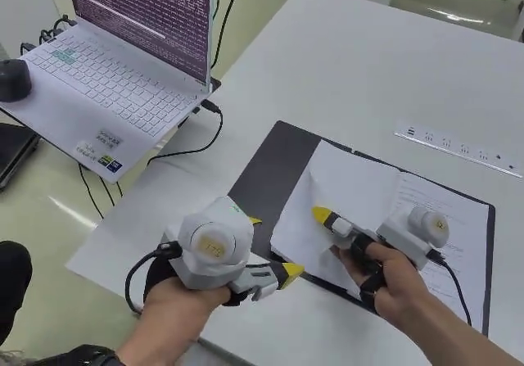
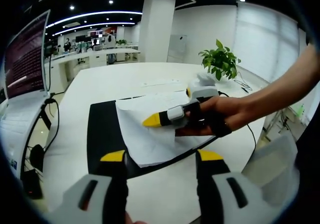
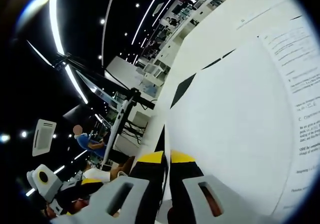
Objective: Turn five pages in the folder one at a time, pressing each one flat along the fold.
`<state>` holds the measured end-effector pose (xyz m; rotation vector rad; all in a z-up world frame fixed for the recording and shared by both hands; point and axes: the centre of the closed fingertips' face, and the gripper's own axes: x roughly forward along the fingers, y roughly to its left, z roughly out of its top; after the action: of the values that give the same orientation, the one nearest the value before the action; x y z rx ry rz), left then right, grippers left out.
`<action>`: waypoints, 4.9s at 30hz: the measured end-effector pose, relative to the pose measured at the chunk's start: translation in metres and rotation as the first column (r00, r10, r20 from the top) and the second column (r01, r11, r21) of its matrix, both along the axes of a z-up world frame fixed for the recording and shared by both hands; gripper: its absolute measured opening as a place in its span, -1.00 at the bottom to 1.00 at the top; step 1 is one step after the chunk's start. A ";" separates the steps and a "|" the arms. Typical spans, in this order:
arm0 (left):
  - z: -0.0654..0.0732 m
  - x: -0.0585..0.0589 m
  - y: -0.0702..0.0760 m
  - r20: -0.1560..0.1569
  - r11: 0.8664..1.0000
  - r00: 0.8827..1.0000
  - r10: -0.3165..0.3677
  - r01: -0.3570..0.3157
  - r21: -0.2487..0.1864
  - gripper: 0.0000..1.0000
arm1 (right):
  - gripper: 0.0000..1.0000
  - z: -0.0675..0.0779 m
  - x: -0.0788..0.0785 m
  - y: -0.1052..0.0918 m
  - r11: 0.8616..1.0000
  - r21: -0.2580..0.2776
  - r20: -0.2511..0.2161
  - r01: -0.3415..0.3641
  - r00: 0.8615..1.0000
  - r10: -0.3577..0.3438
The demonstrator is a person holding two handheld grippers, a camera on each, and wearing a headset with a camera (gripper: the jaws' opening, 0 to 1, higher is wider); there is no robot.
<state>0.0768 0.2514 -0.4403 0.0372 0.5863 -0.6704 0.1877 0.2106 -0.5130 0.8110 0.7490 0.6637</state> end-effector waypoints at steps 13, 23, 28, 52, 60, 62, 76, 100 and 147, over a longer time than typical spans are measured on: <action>-0.005 0.001 0.002 -0.013 1.000 1.000 0.003 -0.003 0.007 0.06 | -0.98 -0.013 0.001 0.007 1.000 -0.006 -0.032 -0.003 0.999 0.003; -0.008 -0.002 0.000 -0.028 1.000 1.000 0.001 -0.001 -0.002 0.05 | -0.95 -0.019 0.004 0.013 1.000 0.005 -0.047 -0.005 0.999 0.005; -0.009 -0.003 0.000 -0.030 1.000 1.000 0.005 -0.005 -0.004 0.03 | -0.94 -0.025 0.003 0.019 1.000 0.004 -0.060 -0.011 0.998 0.012; -0.011 -0.022 -0.008 -0.040 1.000 0.999 0.021 -0.021 -0.006 -0.03 | -0.25 0.001 -0.035 0.019 0.991 -0.054 0.034 -0.124 0.991 0.126; -0.007 -0.017 -0.006 -0.028 0.999 0.999 0.040 -0.040 -0.020 -0.10 | -0.18 0.028 -0.052 -0.008 0.995 -0.067 0.107 -0.078 0.991 0.084; -0.006 -0.015 -0.006 -0.026 0.999 0.999 0.043 -0.044 -0.024 -0.12 | -0.17 0.033 -0.055 -0.016 0.995 -0.076 0.124 -0.063 0.990 0.072; -0.006 -0.005 -0.007 -0.009 1.000 1.000 0.014 -0.014 -0.013 -0.29 | -0.19 0.052 -0.072 -0.066 0.992 -0.123 0.187 0.011 0.982 0.012; -0.022 0.006 -0.005 -0.030 0.999 0.999 -0.034 0.034 0.012 -0.52 | -0.16 0.054 -0.111 -0.111 0.969 -0.244 0.230 0.049 0.973 0.009; -0.117 0.040 -0.010 -0.260 0.993 0.959 0.113 -0.118 -0.006 -1.00 | -0.25 0.044 -0.152 -0.151 0.953 -0.262 0.181 0.150 0.978 -0.104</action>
<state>0.1169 0.2410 -0.5572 -0.1058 0.8275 -0.5711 0.0356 0.0598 -0.4686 0.5372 0.6154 0.4903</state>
